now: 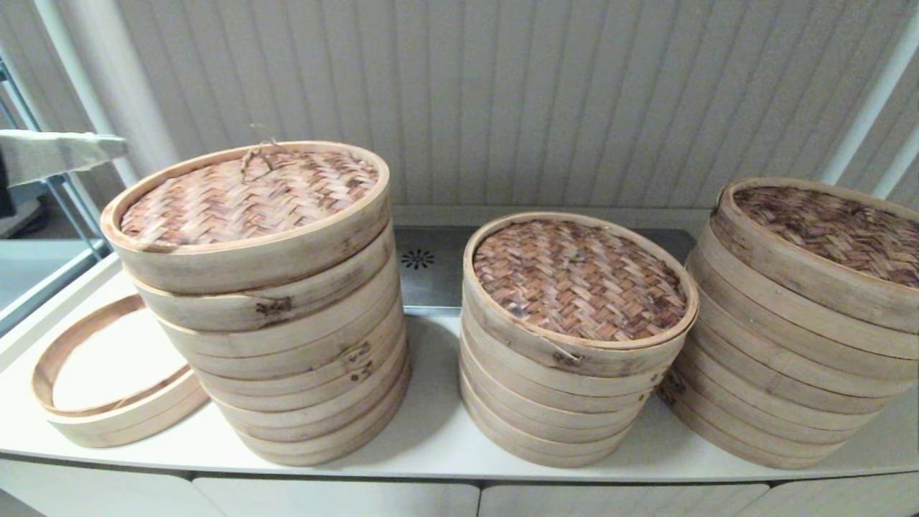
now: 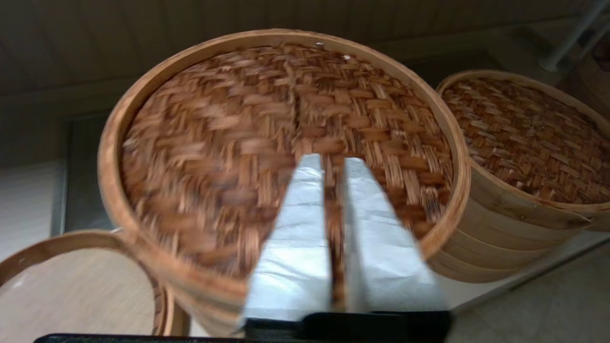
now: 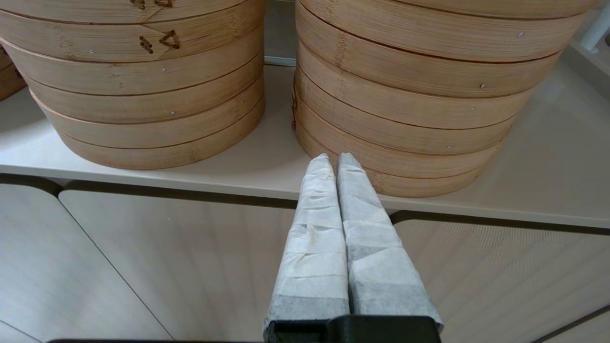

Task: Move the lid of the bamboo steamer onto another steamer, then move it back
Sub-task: Pick up the steamer

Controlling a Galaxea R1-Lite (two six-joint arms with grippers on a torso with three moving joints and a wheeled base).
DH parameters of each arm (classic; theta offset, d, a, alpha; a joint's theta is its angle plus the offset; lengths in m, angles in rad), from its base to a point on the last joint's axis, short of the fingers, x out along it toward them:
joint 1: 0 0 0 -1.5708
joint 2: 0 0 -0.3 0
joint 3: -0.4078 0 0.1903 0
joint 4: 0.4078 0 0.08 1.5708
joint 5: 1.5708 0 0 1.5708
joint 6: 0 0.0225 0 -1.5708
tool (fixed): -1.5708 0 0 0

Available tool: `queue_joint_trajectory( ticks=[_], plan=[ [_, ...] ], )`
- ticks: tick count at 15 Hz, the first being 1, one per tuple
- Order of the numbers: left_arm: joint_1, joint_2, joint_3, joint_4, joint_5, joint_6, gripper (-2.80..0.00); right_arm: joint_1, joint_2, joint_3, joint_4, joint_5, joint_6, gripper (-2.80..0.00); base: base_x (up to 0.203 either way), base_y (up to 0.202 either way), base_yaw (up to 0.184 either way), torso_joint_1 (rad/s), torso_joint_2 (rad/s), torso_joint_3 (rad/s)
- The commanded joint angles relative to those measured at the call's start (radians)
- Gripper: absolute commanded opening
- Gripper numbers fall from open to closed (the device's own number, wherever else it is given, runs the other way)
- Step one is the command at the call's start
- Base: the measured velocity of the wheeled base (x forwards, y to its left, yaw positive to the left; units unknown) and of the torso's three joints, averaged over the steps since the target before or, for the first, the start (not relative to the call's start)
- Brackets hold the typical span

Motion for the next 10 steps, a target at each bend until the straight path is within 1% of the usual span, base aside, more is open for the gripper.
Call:
queue_joint_trajectory(
  ticks=[1, 2, 6, 10],
  plan=[
    [-0.038, 0.141, -0.071, 0.006, -0.002, -0.009, 0.00, 0.000, -0.005, 0.001, 0.000, 0.000, -0.001, -2.80, 0.000, 0.000, 0.000, 0.000, 0.00, 0.000],
    [-0.049, 0.166, -0.103, 0.011, -0.002, -0.017, 0.00, 0.000, -0.005, 0.001, 0.000, 0.000, -0.001, -2.80, 0.000, 0.000, 0.000, 0.000, 0.00, 0.000],
    [-0.113, 0.223, -0.142, 0.006, 0.005, -0.015, 0.00, 0.000, -0.005, 0.001, 0.000, 0.000, -0.001, -2.80, 0.000, 0.000, 0.000, 0.000, 0.00, 0.000],
    [-0.120, 0.284, -0.155, 0.003, 0.018, -0.010, 0.00, 0.000, -0.005, 0.001, 0.000, 0.000, -0.002, -2.80, 0.000, 0.000, 0.000, 0.000, 0.00, 0.000]
  ],
)
